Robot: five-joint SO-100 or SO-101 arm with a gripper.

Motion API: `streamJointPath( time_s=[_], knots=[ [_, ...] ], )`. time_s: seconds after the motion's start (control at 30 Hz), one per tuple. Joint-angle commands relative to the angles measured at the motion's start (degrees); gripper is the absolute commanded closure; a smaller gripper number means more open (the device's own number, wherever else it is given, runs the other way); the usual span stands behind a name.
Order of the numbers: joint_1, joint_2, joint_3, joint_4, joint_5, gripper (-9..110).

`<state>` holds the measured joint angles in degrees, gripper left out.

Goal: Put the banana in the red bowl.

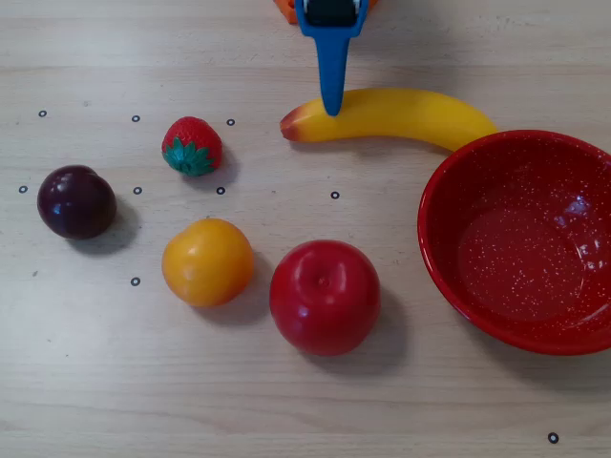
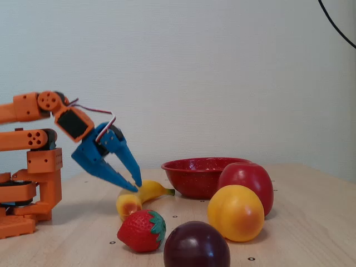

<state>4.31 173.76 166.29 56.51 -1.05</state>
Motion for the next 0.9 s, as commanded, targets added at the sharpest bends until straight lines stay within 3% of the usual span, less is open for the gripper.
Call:
streamJointPath(
  time_s=[0.0,0.37,0.63,0.87],
  knots=[
    [1.67,-1.67,-9.23,1.41,-1.41,101],
    [6.94,-12.48,-31.64,12.04,-6.24,101],
    [13.62,-24.43,-45.44,20.65,-16.61,100],
    [18.81,-32.08,-50.45,27.51,-25.84,81]
  ],
)
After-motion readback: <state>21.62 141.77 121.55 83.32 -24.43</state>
